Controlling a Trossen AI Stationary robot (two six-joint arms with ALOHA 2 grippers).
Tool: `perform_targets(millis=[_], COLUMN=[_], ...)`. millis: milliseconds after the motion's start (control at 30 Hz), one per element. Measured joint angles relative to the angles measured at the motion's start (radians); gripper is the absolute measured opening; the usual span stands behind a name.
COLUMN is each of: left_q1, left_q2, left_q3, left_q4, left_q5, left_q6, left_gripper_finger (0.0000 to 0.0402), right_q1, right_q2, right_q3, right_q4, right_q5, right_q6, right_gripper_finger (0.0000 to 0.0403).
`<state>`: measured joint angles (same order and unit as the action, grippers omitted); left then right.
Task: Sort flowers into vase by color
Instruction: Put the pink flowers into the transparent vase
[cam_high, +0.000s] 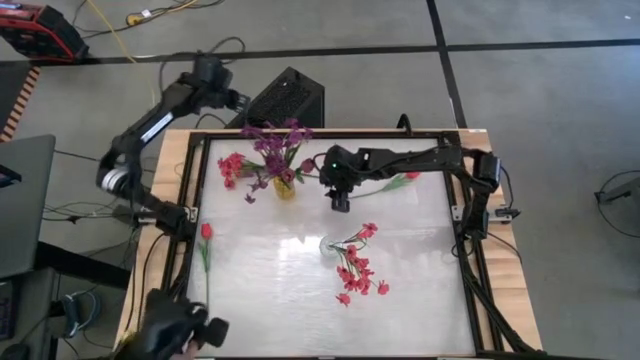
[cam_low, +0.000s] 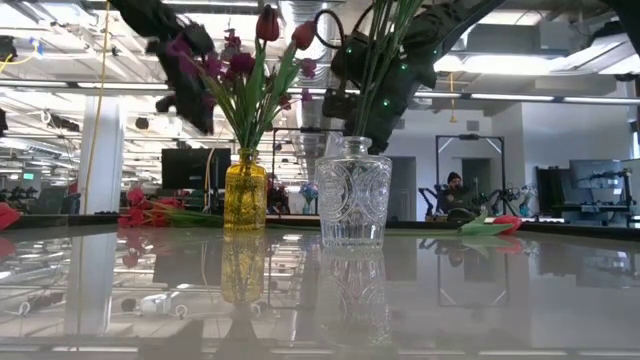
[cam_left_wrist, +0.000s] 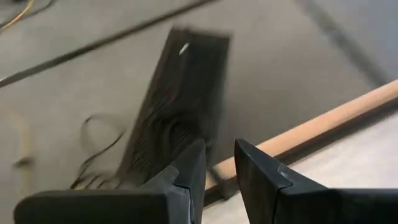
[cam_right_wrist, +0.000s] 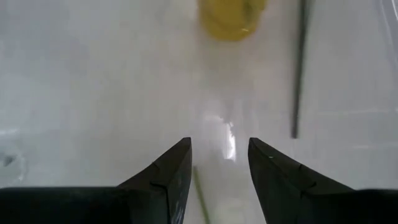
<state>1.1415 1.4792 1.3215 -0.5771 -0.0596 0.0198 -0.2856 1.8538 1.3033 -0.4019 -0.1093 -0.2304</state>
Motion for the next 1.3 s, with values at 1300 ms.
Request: perform_targets(millis=[1300], left_q1=[-0.356], left_q2=[0.271], left_q3=[-0.218], left_q4=[-0.167], left_q5=[0.028], left_q6=[0.628], left_gripper_finger=[0.0222], right_q1=[0.095], right_q2=[-0.001], right_q3=[0.000], right_q4=[-0.080], right_q5=[0.000], right_q6=[-0.039], right_gripper_finger=[0.0183])
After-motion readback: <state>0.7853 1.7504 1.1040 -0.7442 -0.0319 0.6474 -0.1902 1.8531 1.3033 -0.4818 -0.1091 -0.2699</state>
